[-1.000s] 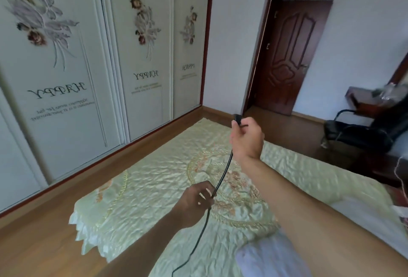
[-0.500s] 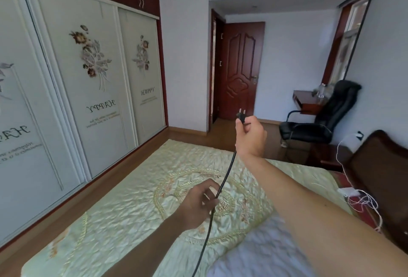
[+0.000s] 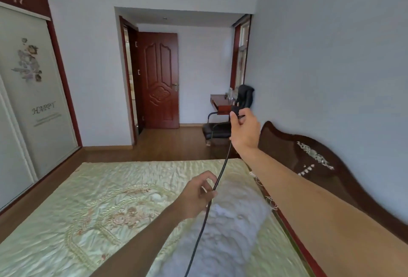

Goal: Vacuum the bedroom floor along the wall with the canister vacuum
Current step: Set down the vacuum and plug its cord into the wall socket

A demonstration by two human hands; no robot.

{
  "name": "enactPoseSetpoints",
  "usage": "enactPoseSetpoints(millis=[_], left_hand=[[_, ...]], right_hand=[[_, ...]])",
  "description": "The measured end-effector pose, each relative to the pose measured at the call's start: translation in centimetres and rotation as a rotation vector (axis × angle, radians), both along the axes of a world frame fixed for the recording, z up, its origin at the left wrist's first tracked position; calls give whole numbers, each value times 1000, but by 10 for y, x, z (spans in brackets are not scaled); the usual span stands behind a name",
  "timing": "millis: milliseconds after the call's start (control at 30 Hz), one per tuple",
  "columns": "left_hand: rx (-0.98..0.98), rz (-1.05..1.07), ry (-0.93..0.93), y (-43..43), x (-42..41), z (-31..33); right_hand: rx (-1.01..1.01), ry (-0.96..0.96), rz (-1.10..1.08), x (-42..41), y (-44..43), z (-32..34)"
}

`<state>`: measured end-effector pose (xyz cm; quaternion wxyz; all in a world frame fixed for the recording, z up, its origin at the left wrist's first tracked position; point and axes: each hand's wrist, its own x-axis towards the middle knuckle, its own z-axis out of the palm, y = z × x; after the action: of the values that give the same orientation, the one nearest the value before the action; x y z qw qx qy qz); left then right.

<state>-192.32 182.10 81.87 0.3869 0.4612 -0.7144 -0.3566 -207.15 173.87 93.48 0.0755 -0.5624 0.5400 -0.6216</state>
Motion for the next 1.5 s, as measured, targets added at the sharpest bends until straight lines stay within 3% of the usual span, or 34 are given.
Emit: enactPoseSetpoints(millis=[300,467,833,1500], left_hand=[[7,-375,36,0,-124,-2],[-101,-527,26,21,-168,-8],[42,-892,-31,86,-275,-2],[101,-1242,-203,212,-493,-68]], right_hand=[[7,29,-358,-139,66,10],[22,7,-516,-188,118,11],[59,-37,-813,-284,242,7],[222,-239,-1208,-489,419,-90]])
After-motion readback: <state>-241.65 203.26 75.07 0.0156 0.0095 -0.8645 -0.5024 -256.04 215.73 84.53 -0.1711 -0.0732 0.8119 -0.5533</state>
